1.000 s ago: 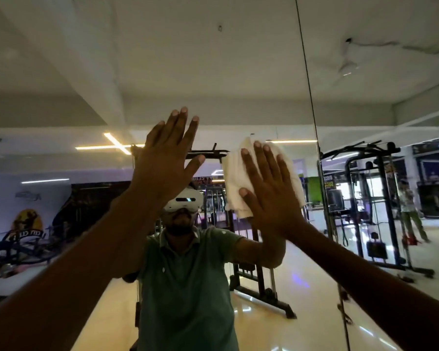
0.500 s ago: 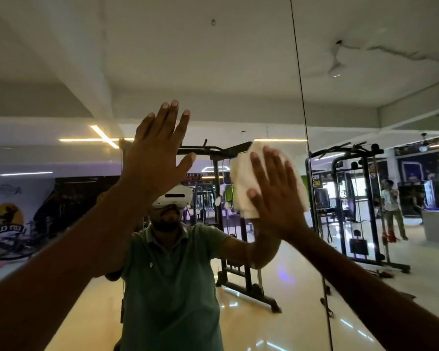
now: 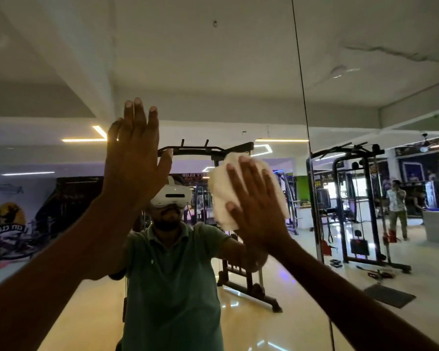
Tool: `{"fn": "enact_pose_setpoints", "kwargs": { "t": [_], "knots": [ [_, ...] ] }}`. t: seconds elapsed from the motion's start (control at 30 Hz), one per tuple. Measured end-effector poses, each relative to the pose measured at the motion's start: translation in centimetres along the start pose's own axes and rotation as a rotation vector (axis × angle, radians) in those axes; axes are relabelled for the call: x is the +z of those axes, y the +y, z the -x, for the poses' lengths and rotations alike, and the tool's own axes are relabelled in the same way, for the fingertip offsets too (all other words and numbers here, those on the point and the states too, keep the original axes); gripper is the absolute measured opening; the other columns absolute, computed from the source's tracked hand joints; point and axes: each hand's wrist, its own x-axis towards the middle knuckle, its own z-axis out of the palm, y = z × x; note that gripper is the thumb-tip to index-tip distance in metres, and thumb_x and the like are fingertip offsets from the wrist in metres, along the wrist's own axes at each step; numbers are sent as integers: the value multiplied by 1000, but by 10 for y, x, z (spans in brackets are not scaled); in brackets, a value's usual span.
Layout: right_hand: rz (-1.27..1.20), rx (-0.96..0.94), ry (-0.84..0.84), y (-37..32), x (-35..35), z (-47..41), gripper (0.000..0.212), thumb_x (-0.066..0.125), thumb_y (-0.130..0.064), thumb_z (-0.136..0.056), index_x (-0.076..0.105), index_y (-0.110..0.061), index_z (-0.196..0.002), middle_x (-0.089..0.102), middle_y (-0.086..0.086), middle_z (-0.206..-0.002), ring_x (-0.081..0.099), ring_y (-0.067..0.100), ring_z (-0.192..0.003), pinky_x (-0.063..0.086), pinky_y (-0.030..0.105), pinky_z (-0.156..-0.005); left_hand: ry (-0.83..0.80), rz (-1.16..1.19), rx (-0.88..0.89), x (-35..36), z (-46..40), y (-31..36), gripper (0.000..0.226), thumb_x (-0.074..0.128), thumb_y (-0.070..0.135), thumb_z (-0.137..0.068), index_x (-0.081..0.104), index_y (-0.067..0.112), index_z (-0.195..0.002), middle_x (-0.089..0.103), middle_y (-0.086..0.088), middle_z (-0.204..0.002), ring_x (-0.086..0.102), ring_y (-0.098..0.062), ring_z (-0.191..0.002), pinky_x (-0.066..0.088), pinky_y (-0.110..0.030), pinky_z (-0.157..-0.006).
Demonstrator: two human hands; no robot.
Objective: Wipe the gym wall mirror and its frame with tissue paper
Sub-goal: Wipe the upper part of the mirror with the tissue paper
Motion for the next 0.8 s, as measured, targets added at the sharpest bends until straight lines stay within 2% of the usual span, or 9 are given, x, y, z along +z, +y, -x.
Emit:
{"fn": "enact_pose_setpoints", "kwargs": {
  "t": [0.17, 0.23, 0.33, 0.43, 0.5, 0.6, 0.67, 0.73, 0.8],
  "knots": [
    [-41, 579, 176, 26, -10, -37, 83, 4, -66, -104, 8, -13, -168, 5, 20, -174, 4, 38, -161, 13, 62, -126, -20, 92, -23, 1, 35, -16, 80, 23, 52, -100, 14, 3, -163, 7, -23, -171, 7, -38, -159, 11, -53, -126],
    [-32, 505, 154, -40, 3, -21, 78, 18, -58, -106, 7, -13, -168, 1, 20, -174, -1, 38, -161, 7, 61, -128, -6, 76, 5, 7, 42, -17, 79, 20, 52, -102, 12, 4, -164, 7, -22, -171, 5, -36, -159, 10, -53, -128],
    [-87, 121, -49, -126, 19, 25, 79, 30, -55, -105, -2, -19, -168, -9, 15, -174, -12, 32, -161, -7, 56, -129, -11, 84, 23, 10, 42, -22, 77, 19, 53, -103, 9, 7, -165, 6, -18, -172, 3, -33, -160, 8, -51, -129],
    [-81, -70, -56, -98, 17, 30, 76, 35, -51, -107, 0, -23, -168, -7, 11, -175, -11, 27, -162, -5, 52, -129, -43, 89, 65, 10, 41, -34, 79, 26, 55, -102, 9, 10, -165, 6, -15, -172, 4, -30, -160, 10, -49, -128],
    [-7, 21, 12, -49, 9, 12, 73, 32, -48, -107, 1, -23, -168, -2, 13, -175, -6, 28, -162, 5, 56, -129, -36, 87, 110, 7, 41, -40, 81, 28, 56, -101, 14, 8, -164, 10, -16, -172, 9, -32, -159, 14, -51, -127],
    [16, 459, 144, 16, -6, -19, 74, 9, -59, -108, 6, -15, -167, 5, 18, -174, 3, 35, -161, 14, 63, -126, -47, 91, 149, 5, 42, -45, 81, 27, 55, -100, 18, 5, -163, 14, -19, -170, 12, -35, -159, 17, -53, -127],
    [-9, 672, 231, -4, -5, -28, 79, 8, -61, -106, 13, -11, -167, 10, 21, -173, 8, 39, -160, 17, 64, -125, -51, 109, 152, 3, 42, -45, 81, 27, 53, -99, 19, 4, -163, 16, -20, -170, 12, -35, -158, 17, -54, -127],
    [19, 565, 200, -74, 9, -16, 75, 22, -53, -105, 10, -14, -168, 5, 20, -174, 2, 38, -161, 8, 63, -128, -54, 133, 147, 2, 43, -46, 79, 28, 50, -100, 19, 4, -163, 15, -20, -170, 12, -35, -158, 15, -52, -127],
    [-65, 209, 3, -147, 18, 15, 78, 32, -52, -104, 3, -17, -168, -8, 16, -174, -11, 33, -161, -8, 56, -129, -43, 207, 143, 3, 48, -50, 74, 28, 44, -101, 20, 4, -163, 16, -20, -170, 12, -34, -158, 12, -49, -127]
  ]
}}
